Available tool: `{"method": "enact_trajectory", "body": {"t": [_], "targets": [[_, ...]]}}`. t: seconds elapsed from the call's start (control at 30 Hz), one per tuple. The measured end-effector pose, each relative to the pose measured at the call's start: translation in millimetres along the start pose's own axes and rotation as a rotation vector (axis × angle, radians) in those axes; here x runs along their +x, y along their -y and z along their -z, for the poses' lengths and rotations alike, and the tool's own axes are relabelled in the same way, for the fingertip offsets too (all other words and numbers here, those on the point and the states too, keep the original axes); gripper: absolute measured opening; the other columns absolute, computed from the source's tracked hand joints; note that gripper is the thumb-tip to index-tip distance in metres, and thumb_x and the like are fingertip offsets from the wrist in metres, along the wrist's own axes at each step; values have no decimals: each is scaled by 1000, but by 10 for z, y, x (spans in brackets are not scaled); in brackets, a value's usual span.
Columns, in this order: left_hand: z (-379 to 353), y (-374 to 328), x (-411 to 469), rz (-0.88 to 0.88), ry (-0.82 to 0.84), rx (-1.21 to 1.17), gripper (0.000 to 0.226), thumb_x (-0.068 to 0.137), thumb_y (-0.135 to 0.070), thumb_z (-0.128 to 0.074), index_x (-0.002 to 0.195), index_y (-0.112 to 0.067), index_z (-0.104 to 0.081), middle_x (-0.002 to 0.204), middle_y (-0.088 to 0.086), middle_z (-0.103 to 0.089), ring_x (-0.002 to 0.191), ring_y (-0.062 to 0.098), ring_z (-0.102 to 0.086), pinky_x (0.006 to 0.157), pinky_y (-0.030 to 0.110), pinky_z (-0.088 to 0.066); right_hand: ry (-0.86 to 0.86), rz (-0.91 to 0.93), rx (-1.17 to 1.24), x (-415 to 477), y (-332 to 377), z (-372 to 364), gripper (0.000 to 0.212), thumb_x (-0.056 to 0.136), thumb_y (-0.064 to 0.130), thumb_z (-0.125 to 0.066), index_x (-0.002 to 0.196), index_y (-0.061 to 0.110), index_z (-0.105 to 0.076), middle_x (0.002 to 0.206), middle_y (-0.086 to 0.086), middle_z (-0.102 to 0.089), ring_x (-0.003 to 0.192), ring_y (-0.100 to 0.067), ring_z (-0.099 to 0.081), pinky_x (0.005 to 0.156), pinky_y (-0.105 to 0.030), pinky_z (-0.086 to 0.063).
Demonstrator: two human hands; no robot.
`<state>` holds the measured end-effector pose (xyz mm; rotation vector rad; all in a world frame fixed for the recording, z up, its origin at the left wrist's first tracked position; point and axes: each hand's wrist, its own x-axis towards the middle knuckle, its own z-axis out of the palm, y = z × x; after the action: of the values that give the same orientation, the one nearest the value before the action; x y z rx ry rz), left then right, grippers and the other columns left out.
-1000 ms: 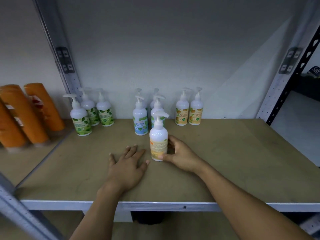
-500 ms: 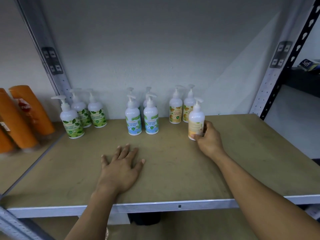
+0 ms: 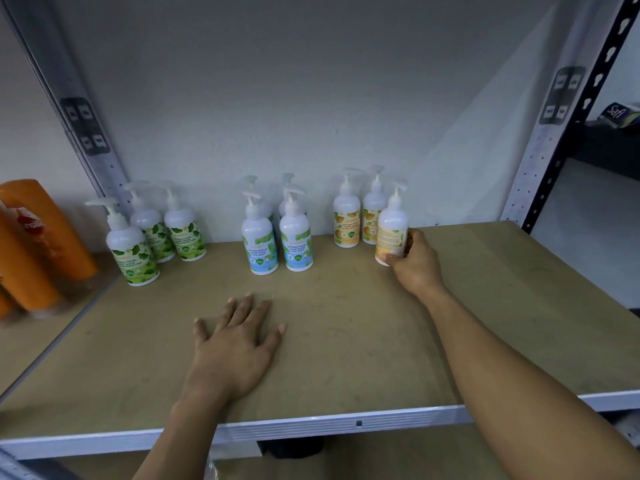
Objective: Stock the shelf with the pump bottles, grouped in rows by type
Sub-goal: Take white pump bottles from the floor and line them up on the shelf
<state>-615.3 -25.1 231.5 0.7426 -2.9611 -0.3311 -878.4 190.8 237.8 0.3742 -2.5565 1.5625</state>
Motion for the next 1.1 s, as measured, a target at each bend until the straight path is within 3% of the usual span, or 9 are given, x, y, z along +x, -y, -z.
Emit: {"method": "enact_trajectory", "body": {"t": [0.13,0.27,0.4,0.6,0.7,0.77,0.83,1.0,1.1], "targets": [[-3,-5,-3,-3,-1,6,67,95,-72,-18,157,-45,-16,167,-18,-2,154,8,3,122,58,-1,79,-3,108,60,-42,53,66,77,17,-84,135,18,-52,119,7,-64,106,-13,-63,93,-34,-52],[1,-8,-4,-4,0,2,68,95,-72,-18,157,-44,-17,167,-17,-3,154,9,2,122,58,-1,142,1,202,130,-85,105,65,79,1,-80,136,15,-52,128,-1,-65,111,-14,-64,100,-35,-51],[3,-10,-2,-1,2,7,68,95,-72,-17,157,-44,-16,167,-17,-2,154,9,3,121,58,-1,102,5,176,124,-81,54,68,75,4,-85,133,15,-51,124,-1,-66,107,-15,-65,96,-34,-52],[-10,-6,-8,-3,-1,21,68,95,-72,-15,157,-44,-14,167,-17,-1,154,9,3,122,57,-2,11,29,4,99,-39,-38,68,60,37,-94,118,17,-63,106,3,-70,91,-15,-67,83,-34,-55],[-4,-19,-10,-1,0,24,68,95,-71,-16,158,-44,-14,167,-17,0,155,9,3,122,57,-2,-26,-8,-115,129,-81,-77,78,42,75,-79,102,27,-67,101,4,-68,89,-14,-67,79,-38,-58],[1,-25,-10,0,5,25,67,96,-71,-16,158,-45,-14,167,-17,0,154,9,3,122,57,-2,-31,-28,-129,163,-141,-95,83,37,84,-73,101,30,-65,102,5,-66,91,-14,-66,80,-39,-58],[4,-22,-11,2,3,20,67,95,-71,-17,157,-45,-15,167,-17,-1,154,9,3,122,56,-2,9,-18,-54,147,-113,-44,78,43,76,-80,105,30,-65,104,9,-69,93,-11,-67,82,-38,-57],[7,-22,-5,2,4,16,68,95,-72,-17,157,-45,-17,167,-17,-3,154,9,2,122,56,-3,204,12,158,178,-128,135,59,73,8,-84,127,16,-62,117,4,-71,106,-10,-67,101,-41,-53],[4,-23,-5,7,3,16,69,94,-72,-17,157,-45,-17,167,-18,-4,154,8,2,121,56,-3,164,13,149,165,-128,135,60,72,3,-85,127,12,-61,118,0,-70,103,-12,-68,99,-37,-53]]}}
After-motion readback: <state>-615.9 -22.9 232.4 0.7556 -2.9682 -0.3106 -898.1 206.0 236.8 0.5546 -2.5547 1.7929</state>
